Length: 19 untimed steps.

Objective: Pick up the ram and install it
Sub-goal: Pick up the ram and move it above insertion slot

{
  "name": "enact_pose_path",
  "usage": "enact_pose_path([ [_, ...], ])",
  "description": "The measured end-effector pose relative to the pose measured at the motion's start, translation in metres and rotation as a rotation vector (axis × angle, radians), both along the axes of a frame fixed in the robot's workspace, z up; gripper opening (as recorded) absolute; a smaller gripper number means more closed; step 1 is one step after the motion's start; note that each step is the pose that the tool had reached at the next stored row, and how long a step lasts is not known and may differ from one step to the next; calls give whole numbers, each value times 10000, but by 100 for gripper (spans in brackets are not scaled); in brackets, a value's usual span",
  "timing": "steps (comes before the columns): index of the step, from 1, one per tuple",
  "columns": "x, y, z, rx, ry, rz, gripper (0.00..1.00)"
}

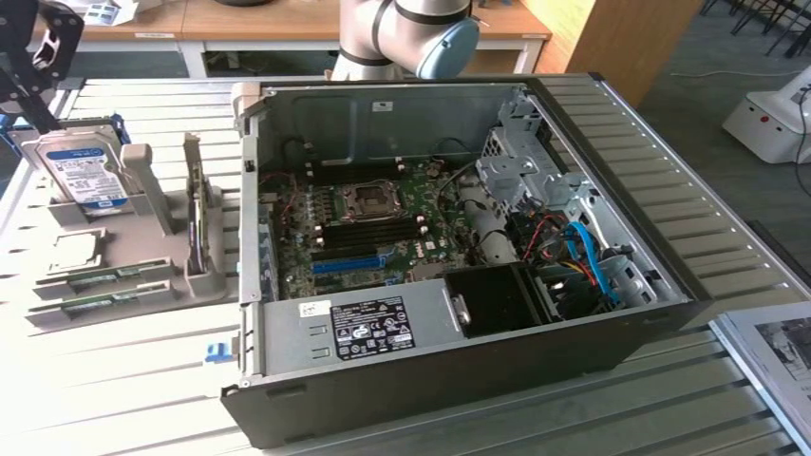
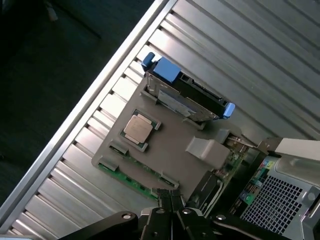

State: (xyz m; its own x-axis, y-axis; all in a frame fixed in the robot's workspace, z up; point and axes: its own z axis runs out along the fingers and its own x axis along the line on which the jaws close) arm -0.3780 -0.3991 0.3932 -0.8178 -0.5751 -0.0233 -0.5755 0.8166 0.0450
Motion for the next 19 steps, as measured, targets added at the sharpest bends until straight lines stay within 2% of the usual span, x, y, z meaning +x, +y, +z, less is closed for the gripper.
enact_pose_path([
  [19,-1,0,0,0,0,2420,14],
])
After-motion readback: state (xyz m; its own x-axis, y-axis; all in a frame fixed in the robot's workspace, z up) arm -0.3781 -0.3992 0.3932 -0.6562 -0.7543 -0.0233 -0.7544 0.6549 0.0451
